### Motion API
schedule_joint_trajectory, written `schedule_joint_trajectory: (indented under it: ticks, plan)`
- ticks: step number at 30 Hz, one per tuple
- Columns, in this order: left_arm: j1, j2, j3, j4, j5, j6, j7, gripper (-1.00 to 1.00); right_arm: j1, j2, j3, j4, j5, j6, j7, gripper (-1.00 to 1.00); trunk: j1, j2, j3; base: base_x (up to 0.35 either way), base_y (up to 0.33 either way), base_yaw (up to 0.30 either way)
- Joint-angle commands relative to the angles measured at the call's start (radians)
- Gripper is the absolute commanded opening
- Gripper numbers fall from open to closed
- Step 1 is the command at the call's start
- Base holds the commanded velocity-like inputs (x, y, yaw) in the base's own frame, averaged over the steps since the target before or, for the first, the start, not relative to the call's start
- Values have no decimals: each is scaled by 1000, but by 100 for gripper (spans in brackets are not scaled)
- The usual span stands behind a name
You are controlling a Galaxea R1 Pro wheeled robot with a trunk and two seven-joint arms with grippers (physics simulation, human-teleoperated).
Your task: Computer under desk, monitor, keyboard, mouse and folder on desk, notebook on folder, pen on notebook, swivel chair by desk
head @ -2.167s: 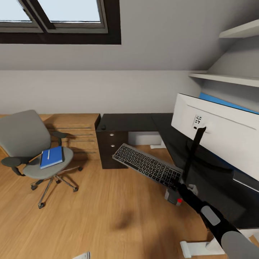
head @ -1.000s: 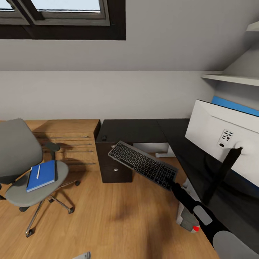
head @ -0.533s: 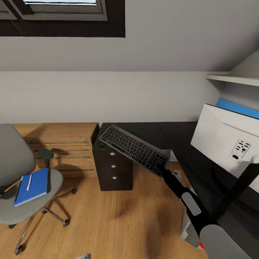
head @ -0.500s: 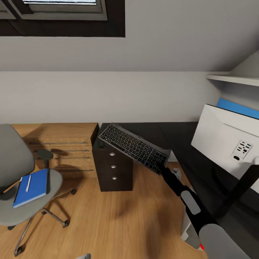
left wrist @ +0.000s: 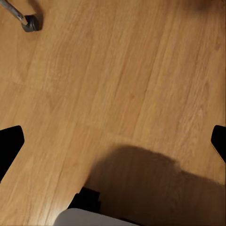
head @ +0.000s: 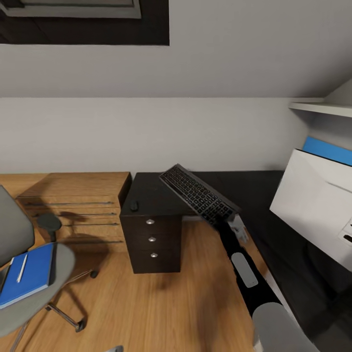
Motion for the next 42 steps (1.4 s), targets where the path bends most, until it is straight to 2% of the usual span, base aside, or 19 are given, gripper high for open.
schedule_joint_trajectory:
  ticks: [1,3,4,7,9,10,12,13,16,20,22,27,35,36,37,42]
  plan:
    - [-1,1,-9,0,9,-4,7,100,3,8,-1,8,-12,-46,3,-100,1,-1,-1,295,0,0]
    - [-1,1,-9,0,9,-4,7,100,10,16,-1,19,-17,-95,0,-100,1,-1,-1,258,0,0]
    - [-1,1,-9,0,9,-4,7,100,15,22,-1,28,-53,-123,-1,-100,1,-1,-1,139,0,0]
    - [-1,2,-9,0,9,-5,8,100,19,26,-1,48,-125,-141,-2,-100,1,-1,-1,80,0,0]
    - [-1,2,-9,0,9,-5,8,100,20,28,-1,64,-199,-159,-1,-100,1,-1,-1,30,0,0]
    - [-1,2,-9,0,9,-5,8,100,20,28,-1,67,-217,-165,-1,-100,1,-1,-1,19,0,0]
    - [-1,1,-9,0,9,-5,8,100,21,29,-1,75,-286,-186,-1,-100,1,-1,-1,10,0,0]
    - [-1,1,-9,0,9,-5,8,100,21,29,-1,77,-302,-189,-1,-100,1,-1,-1,6,0,0]
    - [-1,1,-9,0,9,-5,8,100,21,29,0,98,-395,-200,-1,-100,1,-1,-1,3,0,0]
    - [-1,1,-7,0,8,-7,8,100,21,29,1,115,-474,-203,0,-100,1,-1,-1,22,5,0]
    - [-1,1,-6,0,7,-7,7,100,21,29,3,118,-493,-204,1,-100,1,-1,-1,152,54,0]
    - [-1,1,-6,0,7,-8,7,100,21,30,10,126,-503,-234,2,-100,1,-1,-1,259,79,0]
    - [-1,1,-5,0,7,-8,7,100,21,67,32,165,-501,-468,2,-100,1,-1,-1,304,16,0]
    - [-1,1,-5,0,7,-8,7,100,21,70,44,166,-501,-488,2,-100,1,-1,-1,203,2,0]
    - [-1,1,-6,0,7,-7,7,100,21,74,108,181,-499,-542,-2,-100,1,-1,-1,27,0,0]
    - [-1,1,-5,0,7,-8,7,100,21,74,125,215,-498,-647,-2,-100,1,-1,-1,8,0,0]
